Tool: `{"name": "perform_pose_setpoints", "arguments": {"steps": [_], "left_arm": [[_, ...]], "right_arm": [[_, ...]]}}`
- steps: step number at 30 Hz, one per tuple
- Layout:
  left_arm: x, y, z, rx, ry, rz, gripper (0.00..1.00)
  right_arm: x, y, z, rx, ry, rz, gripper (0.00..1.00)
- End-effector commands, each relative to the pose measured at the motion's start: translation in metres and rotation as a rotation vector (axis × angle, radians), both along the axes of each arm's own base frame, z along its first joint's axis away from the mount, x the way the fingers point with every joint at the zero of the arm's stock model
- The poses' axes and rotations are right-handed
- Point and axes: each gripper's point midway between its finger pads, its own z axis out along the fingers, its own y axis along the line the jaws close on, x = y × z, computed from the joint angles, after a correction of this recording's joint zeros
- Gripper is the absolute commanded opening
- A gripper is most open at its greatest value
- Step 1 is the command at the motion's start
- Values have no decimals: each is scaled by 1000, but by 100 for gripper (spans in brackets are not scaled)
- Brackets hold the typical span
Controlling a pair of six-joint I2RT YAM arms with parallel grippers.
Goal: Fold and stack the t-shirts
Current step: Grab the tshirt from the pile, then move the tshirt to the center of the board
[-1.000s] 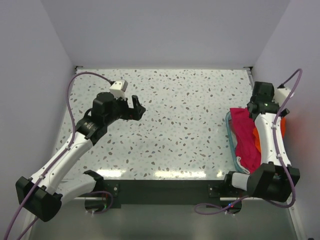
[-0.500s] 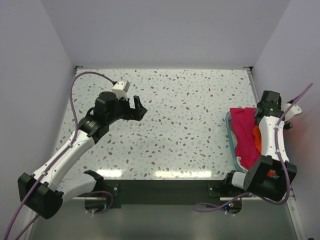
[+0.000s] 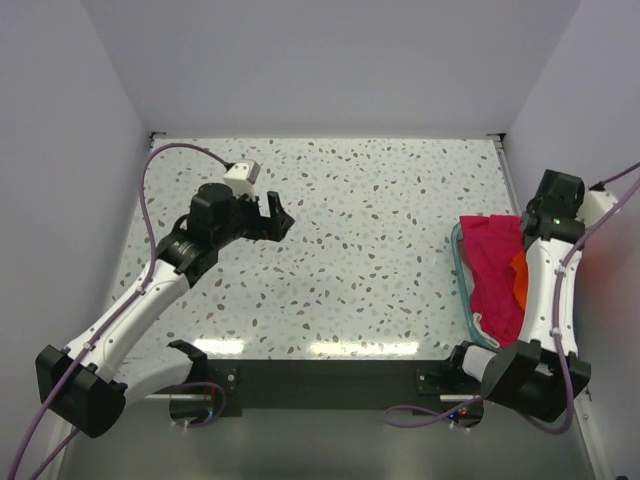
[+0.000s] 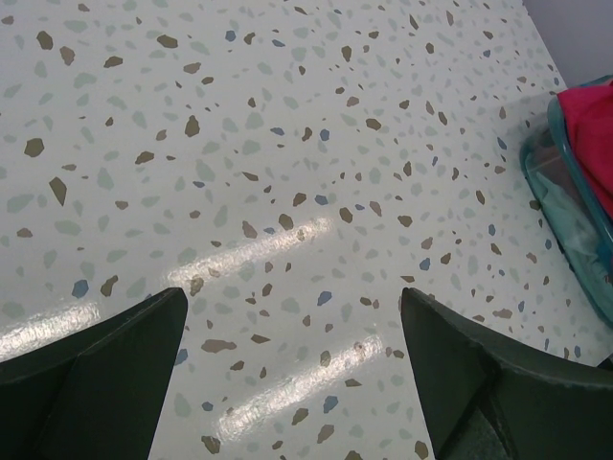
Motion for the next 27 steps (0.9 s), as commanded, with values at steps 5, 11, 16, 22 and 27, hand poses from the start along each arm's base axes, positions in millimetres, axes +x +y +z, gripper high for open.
{"name": "perform_pose_setpoints", "arguments": {"steps": [5, 11, 16, 22, 27], "left_arm": [[2, 1, 26, -41, -74, 16, 98], [8, 19, 40, -33, -98, 124, 98], [19, 54, 60, -21, -132, 287, 98], [25, 93, 80, -61, -156, 403, 98], [24, 103, 85, -60, -170, 451, 98]], "right_arm": [[62, 77, 136, 19, -418, 458, 0], [113, 219, 206, -27, -524, 821, 0], [118, 346, 263, -92, -591, 1088, 0], [122, 434, 318, -103, -677, 1246, 0], [125, 438, 320, -119, -693, 1251, 0]]}}
